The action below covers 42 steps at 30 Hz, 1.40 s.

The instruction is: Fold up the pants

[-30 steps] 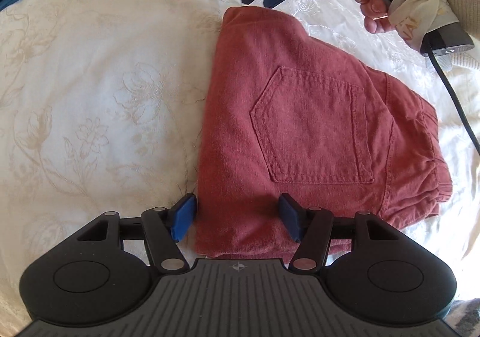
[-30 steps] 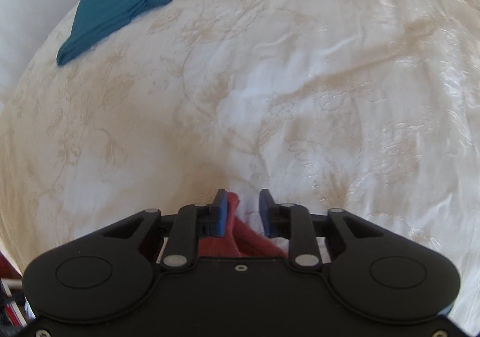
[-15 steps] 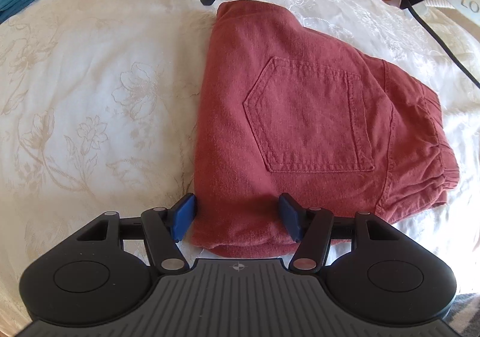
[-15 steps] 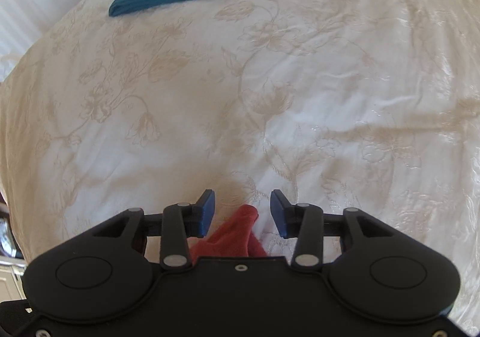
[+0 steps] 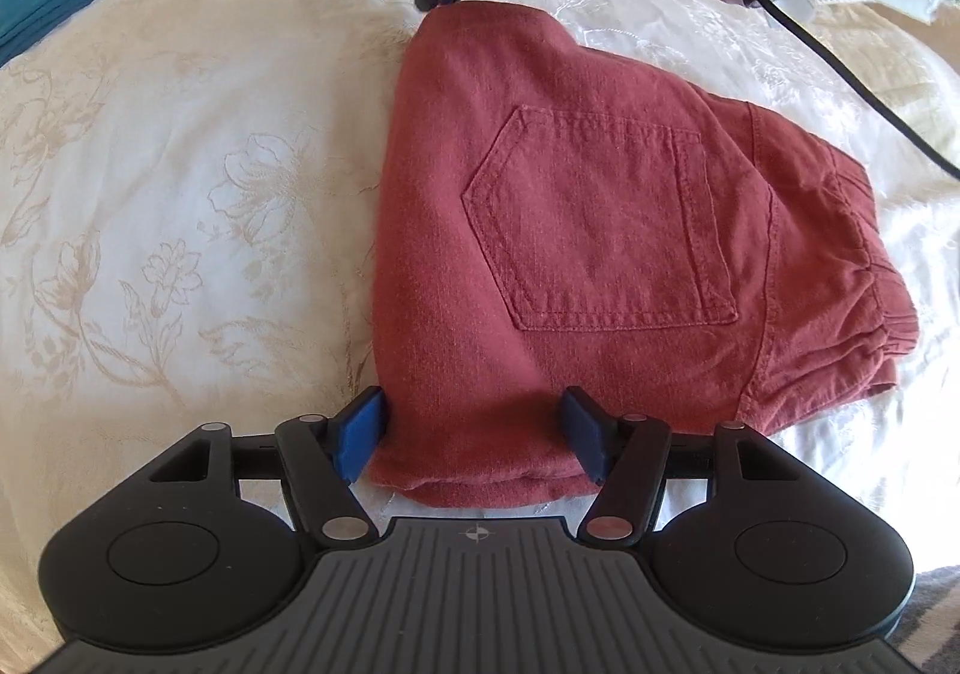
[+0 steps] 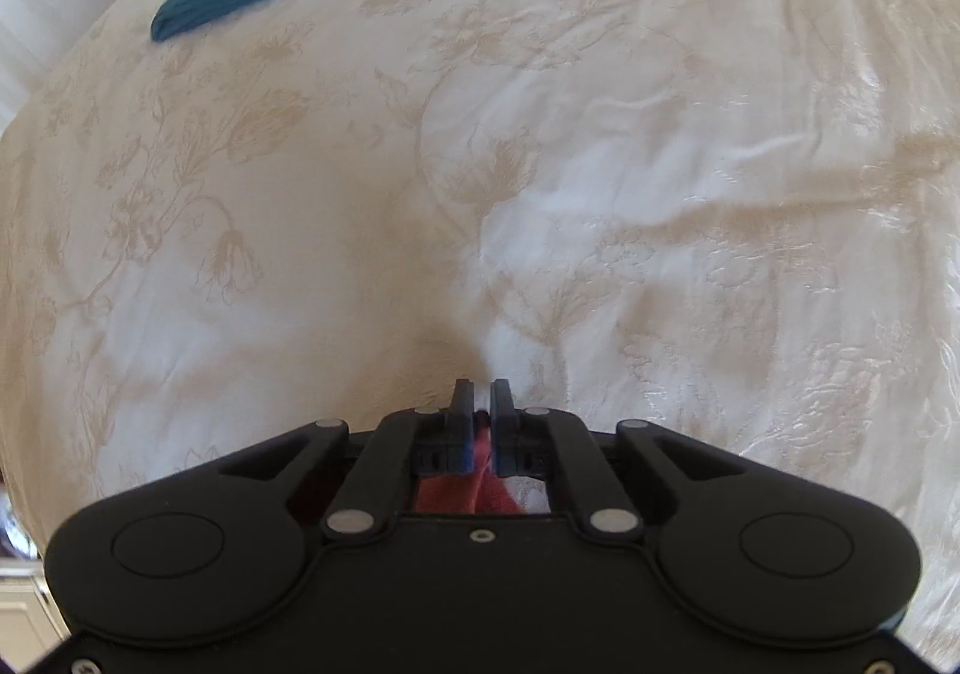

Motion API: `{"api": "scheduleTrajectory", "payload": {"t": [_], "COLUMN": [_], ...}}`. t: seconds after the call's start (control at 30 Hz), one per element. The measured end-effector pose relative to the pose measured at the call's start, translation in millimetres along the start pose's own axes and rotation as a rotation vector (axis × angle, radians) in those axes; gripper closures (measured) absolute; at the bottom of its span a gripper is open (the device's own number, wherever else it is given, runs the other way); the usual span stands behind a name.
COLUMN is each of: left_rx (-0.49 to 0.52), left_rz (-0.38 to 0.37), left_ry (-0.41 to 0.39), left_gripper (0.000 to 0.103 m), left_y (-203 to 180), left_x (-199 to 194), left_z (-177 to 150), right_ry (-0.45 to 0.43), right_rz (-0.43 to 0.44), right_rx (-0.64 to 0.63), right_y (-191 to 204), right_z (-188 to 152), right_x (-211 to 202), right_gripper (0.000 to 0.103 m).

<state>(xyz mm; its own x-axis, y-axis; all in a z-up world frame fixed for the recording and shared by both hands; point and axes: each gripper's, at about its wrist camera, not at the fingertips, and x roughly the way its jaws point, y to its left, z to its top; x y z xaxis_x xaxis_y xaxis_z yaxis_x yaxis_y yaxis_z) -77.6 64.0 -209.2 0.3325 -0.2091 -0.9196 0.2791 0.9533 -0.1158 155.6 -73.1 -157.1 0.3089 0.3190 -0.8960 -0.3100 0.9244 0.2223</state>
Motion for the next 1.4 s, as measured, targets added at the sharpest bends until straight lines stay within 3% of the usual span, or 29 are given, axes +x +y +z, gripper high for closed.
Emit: {"api": "scheduleTrajectory", "payload": {"t": [0.03,0.23,0.47,0.53,0.63,0.73,0.93,1.17,1.4], "left_rx": [0.0,0.045,0.107,0.11,0.092,0.089,0.096,0.098,0.051], "left_rz": [-0.003,-0.007,-0.035,-0.034,-0.046,-0.026,-0.054,-0.094,-0.114], "left_ry": [-0.002,-0.092,-0.103,-0.086,-0.031,0.006,0.02,-0.027,-0.031], "left_gripper": [0.042,0.041,0.041,0.041,0.041,0.037,0.033,0.031,0.02], "left_y": [2.5,14.4,8.9,5.9,4.5,6.4,15.5,24.4,26.7], "left_x": [-4.6,-38.4,-14.5,-2.6,20.0,37.6,42.1,40.0,52.0], "left_z": [2.0,25.6,65.0,70.3,74.1,72.7,73.9,58.9,60.1], "right_ry": [-0.032,-0.152,-0.124,-0.1,-0.049,-0.02,-0.064,-0.1,-0.105], "right_rz": [0.003,-0.059,-0.291,-0.327,-0.349,-0.331,-0.246,-0.195,-0.106], "right_rx": [0.044,0.208,0.373,0.418,0.484,0.543,0.684,0.651,0.578], "right_y": [-8.4,-44.0,-49.1,-49.6,-54.0,-61.6,-77.1,-77.8,-87.0], "right_z": [-2.2,-55.2,-160.9,-187.3,-215.6,-236.5,-260.9,-266.3,-260.8], "right_x": [-13.0,-91.0,-121.2,-122.0,-116.7,-104.4,-95.5,-91.3,-82.1], "right_gripper": [0.062,0.035,0.019,0.012,0.01,0.007,0.001,0.001,0.0]}}
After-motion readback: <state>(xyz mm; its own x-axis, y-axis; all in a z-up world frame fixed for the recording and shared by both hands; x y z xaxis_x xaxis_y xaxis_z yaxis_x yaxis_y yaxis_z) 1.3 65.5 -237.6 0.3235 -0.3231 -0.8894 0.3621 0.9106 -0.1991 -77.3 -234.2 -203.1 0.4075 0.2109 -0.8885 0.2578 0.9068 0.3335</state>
